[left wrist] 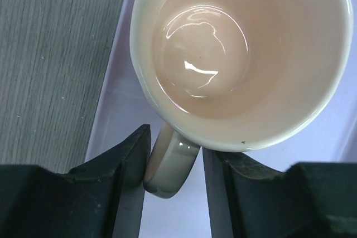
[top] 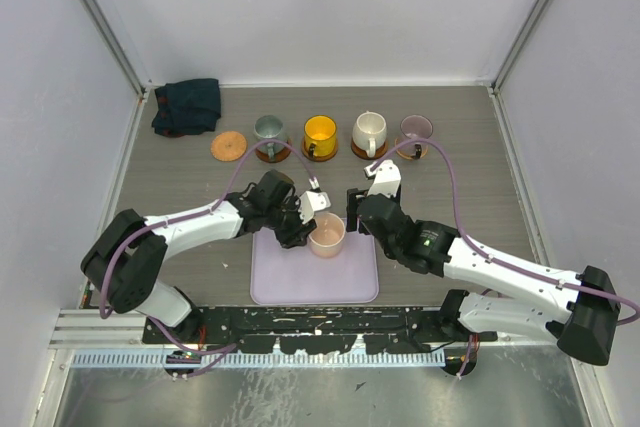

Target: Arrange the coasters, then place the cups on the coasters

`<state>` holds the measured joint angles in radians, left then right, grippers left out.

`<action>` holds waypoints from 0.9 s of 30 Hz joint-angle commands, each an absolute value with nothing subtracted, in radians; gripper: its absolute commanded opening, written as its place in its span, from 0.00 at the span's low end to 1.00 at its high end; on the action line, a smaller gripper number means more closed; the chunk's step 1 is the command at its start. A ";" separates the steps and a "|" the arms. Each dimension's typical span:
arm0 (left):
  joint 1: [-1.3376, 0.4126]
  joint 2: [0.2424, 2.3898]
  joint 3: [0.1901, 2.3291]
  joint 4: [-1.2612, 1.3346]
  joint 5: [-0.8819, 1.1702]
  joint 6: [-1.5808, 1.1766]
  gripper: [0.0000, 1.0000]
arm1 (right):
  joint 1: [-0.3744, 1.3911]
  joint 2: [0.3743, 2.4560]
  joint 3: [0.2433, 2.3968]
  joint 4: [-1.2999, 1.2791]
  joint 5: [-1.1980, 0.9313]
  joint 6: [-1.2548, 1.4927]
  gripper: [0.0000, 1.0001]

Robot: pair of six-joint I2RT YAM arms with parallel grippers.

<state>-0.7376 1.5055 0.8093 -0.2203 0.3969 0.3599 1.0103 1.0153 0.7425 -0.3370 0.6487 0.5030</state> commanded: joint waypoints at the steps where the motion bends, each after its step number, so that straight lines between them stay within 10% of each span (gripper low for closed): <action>1: -0.738 1.491 0.831 -0.182 0.431 0.369 0.43 | 1.007 1.014 0.776 -0.302 0.671 0.506 0.69; 27: -0.741 1.543 0.884 -0.175 0.435 0.323 0.40 | 1.007 1.019 0.769 -0.296 0.673 0.506 0.69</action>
